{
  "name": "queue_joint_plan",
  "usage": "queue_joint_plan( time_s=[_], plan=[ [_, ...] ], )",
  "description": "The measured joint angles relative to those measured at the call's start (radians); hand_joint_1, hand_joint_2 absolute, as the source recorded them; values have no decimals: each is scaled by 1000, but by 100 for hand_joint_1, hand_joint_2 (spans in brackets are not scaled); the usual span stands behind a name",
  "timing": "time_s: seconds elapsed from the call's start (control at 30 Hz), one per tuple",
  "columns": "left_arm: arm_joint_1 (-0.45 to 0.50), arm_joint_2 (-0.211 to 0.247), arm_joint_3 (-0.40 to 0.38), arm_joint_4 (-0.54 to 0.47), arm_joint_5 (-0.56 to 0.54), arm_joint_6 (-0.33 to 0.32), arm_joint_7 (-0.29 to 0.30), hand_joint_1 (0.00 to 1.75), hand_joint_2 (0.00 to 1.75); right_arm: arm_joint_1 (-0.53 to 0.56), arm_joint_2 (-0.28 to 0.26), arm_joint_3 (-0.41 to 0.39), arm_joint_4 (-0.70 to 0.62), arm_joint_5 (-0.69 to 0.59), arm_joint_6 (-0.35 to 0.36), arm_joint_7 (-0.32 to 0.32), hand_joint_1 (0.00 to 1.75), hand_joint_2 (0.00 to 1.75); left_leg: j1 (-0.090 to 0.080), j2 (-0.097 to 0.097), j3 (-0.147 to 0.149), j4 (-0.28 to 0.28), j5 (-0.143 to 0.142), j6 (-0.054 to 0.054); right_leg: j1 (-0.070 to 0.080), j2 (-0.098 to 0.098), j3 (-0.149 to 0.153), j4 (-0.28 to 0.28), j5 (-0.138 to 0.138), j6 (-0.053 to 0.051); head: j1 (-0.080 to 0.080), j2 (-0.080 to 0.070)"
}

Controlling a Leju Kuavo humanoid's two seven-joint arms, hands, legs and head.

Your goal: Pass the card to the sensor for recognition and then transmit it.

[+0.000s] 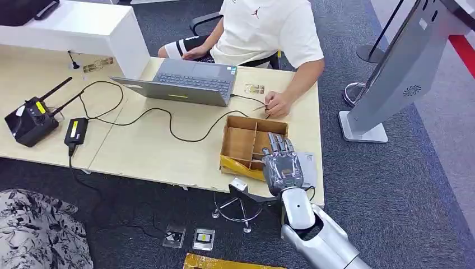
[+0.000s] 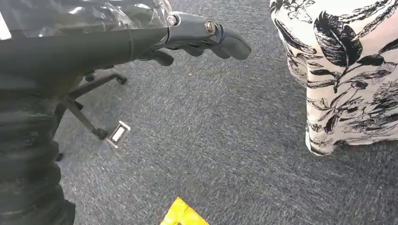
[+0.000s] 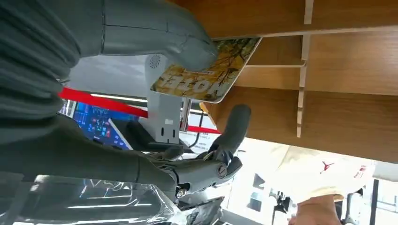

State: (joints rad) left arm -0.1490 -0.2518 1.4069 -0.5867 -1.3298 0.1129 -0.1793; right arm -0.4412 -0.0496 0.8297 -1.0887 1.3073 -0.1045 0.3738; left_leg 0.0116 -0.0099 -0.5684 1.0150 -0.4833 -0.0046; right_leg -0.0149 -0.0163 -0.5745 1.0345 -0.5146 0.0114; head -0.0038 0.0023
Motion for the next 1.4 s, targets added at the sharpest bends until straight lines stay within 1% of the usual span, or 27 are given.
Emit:
queue_joint_plan(
  time_s=[0.07, 0.13, 0.17, 0.27, 0.37, 0.5, 0.6, 0.63, 0.73, 0.8, 0.83, 0.87, 0.9, 0.97, 1.0, 1.07, 1.1, 1.13, 1.17, 1.23, 1.3, 1.33, 1.4],
  plan=[
    [0, 0, 0, 0, 2, 0, 0, 0, 175, -2, 0, 0, 6, -1, 2, 0, 65, 175, 0, 0, 0, 0, 0, 0, 0, 0, 0, 0, 0, 0, 0, 0],
    [0, 0, 0, 0, 2, 0, 0, 0, 175, -3, 0, 0, 9, -3, 4, 0, 58, 175, 0, 0, 0, 0, 0, 0, 0, 0, 0, 0, 0, 0, 0, 0],
    [0, 0, 0, 0, 2, 0, 0, 0, 175, -3, 0, 0, 10, -3, 5, 0, 58, 175, 0, 0, 0, 0, 0, 0, 0, 0, 0, 0, 0, 0, 0, 0],
    [0, 0, 0, 0, 4, 0, -1, 0, 175, -3, 0, 0, 14, -8, 8, 0, 65, 175, 0, 0, 0, 0, 0, 0, 0, 0, 0, 0, 0, 0, 0, 0],
    [0, 0, 0, 0, 6, 0, -4, 0, 175, -3, 0, 0, 18, -16, 11, 0, 66, 175, 0, 0, 0, 0, 0, 0, 0, 0, 0, 0, 0, 0, 0, 0],
    [0, 0, 0, 0, 12, 0, -13, 0, 175, -3, 0, -1, 23, -19, 19, 0, 63, 175, 0, 0, 0, 0, 0, 0, 0, 0, 0, 0, 0, 0, 0, 0],
    [0, 0, 0, 0, 14, 0, -17, 0, 175, -3, 0, -1, 24, -21, 24, 0, 68, 175, 0, 1, 0, 0, 0, 0, 0, 1, 0, 0, 0, 0, 0, 0],
    [0, 0, 0, 0, 15, 0, -18, 0, 175, -3, 0, -1, 26, -21, 27, 0, 73, 175, 0, 1, 0, 0, 0, 0, 0, 1, 0, 0, 0, 0, 0, 0],
    [0, 0, 0, 0, 16, 0, -18, 0, 175, -3, 0, -1, 31, -24, 33, 2, 73, 175, 0, 1, 0, 0, 0, 0, 0, 1, 0, 0, 0, 0, 0, 0],
    [0, 0, 0, 0, 16, 0, -18, 0, 175, -3, 0, -1, 34, -24, 36, 3, 80, 175, 0, 1, 0, 0, 0, 0, 0, 1, 0, 0, 0, 0, 0, 0],
    [0, 0, 0, 0, 16, 0, -18, 0, 175, -3, 0, -1, 35, -25, 37, 3, 89, 175, 0, 1, 0, 0, 0, 0, 0, 1, 0, 0, 0, 0, 0, 0],
    [0, 0, 0, 0, 16, 0, -18, 0, 175, -3, 0, -1, 37, -26, 39, 3, 101, 175, 0, 1, 0, 0, 0, 0, 0, 1, 0, 0, 0, 0, 0, 0],
    [0, 0, 0, 0, 16, 0, -18, 0, 175, -3, 0, -1, 39, -27, 39, 3, 101, 175, 0, 1, 0, 0, 0, 0, 0, 1, 0, 0, 0, 0, 0, 0],
    [0, 0, 0, 0, 16, 0, -18, 0, 175, -3, 0, -1, 42, -27, 42, 3, 124, 175, 0, 1, 0, 0, 0, 0, 0, 1, 0, 0, 0, 0, 0, 0],
    [0, 0, 0, 0, 15, 0, -18, 0, 175, -3, 0, -1, 42, -28, 43, 3, 124, 175, 0, 1, 0, 0, 0, 0, 0, 1, 0, 0, 0, 0, 0, 0],
    [0, 0, 0, 0, 14, 0, -18, 0, 175, -7, 0, -1, 42, -29, 44, 6, 148, 175, 0, 1, 0, 0, 0, 0, 0, 1, 0, 0, 0, 0, 0, 0],
    [0, 0, 0, 0, 13, 0, -18, 0, 175, -7, 0, -1, 42, -30, 46, 6, 154, 175, 0, 1, 0, 0, 0, 0, 0, 1, 0, 0, 0, 0, 0, 0],
    [0, 0, 0, 0, 13, 0, -18, 0, 175, -7, 0, -1, 43, -30, 46, 8, 152, 175, 0, 1, 0, 0, 0, 0, 0, 0, 0, 0, 0, 0, 0, 0],
    [0, 0, 0, 0, 12, 0, -18, 0, 175, -8, 0, -1, 45, -31, 47, 9, 155, 175, 0, 1, 0, 0, 0, 0, 0, 0, 0, 0, 0, 0, 0, 0],
    [0, 0, 0, 0, 10, 0, -18, 0, 175, -8, 0, -1, 46, -33, 49, 10, 152, 175, 0, 1, 0, 0, 0, 0, 0, 1, 0, 0, 0, 0, 0, 0],
    [0, -1, 0, 0, 7, 0, -18, 0, 175, -8, 0, -1, 47, -34, 49, 11, 152, 175, 0, 1, 0, 0, 0, 0, 0, 1, 0, 0, 0, 0, 0, 0],
    [0, -1, 0, 0, 6, 0, -18, 0, 175, -8, 0, -1, 47, -34, 50, 12, 145, 175, 0, 1, 0, 0, 0, 0, 0, 1, 0, 0, 0, 0, 0, 0],
    [0, -1, 0, 0, 3, 0, -18, 0, 175, -8, 0, -1, 47, -36, 50, 13, 147, 175, 0, 1, 0, 0, 0, 0, 0, 1, 0, 0, 0, 0, 0, 0]
  ],
)
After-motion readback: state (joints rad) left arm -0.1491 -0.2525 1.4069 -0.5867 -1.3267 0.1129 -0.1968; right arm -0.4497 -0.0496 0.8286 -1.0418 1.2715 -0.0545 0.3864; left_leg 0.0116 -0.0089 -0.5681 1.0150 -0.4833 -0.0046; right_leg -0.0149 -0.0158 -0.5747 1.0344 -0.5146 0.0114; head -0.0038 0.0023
